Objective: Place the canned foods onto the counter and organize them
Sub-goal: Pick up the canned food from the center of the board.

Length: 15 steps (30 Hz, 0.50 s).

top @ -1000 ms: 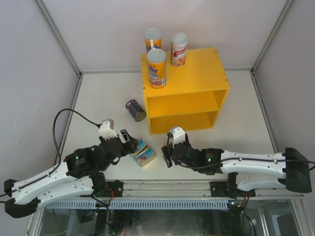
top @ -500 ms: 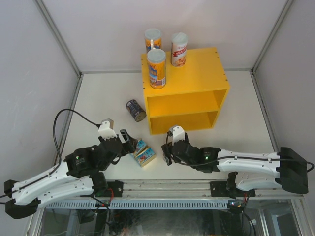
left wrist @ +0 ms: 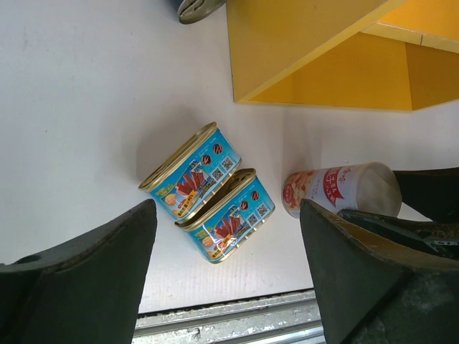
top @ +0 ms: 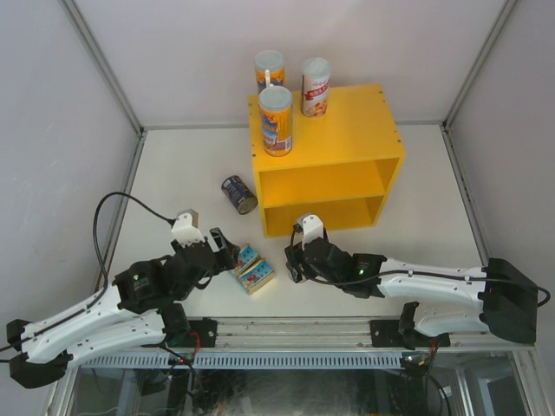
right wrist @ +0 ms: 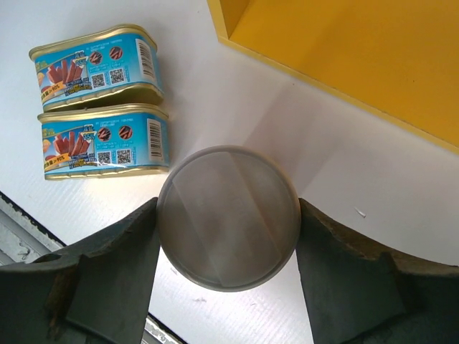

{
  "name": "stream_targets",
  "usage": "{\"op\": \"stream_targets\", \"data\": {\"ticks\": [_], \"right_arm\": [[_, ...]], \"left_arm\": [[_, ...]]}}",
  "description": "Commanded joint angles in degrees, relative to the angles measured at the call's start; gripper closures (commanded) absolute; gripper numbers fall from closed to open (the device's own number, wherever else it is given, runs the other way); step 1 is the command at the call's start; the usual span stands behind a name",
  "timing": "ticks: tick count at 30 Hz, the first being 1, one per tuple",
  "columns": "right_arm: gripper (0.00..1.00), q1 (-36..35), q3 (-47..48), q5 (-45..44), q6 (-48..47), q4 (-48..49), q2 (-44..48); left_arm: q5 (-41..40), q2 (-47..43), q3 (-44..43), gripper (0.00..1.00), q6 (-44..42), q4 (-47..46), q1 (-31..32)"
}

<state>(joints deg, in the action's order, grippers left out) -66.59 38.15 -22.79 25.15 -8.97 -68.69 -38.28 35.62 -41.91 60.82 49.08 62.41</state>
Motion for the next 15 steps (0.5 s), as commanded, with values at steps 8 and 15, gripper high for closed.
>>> {"op": "stream_targets", "data": {"ticks": [8,15], "right_arm": [[0.70,0.4,-1.2,1.9,-0.2,1.1,1.5],[1.00,-0.3,0.9,1.6,-0.9,-3.3,4.6]], "left_arm": [[0.1,-0.6,-0.7,0.16,-0.3,-1.5,-0.6],[0.0,-1.3,0.0,0.16,0.0,-2.3,-0.6]]}}
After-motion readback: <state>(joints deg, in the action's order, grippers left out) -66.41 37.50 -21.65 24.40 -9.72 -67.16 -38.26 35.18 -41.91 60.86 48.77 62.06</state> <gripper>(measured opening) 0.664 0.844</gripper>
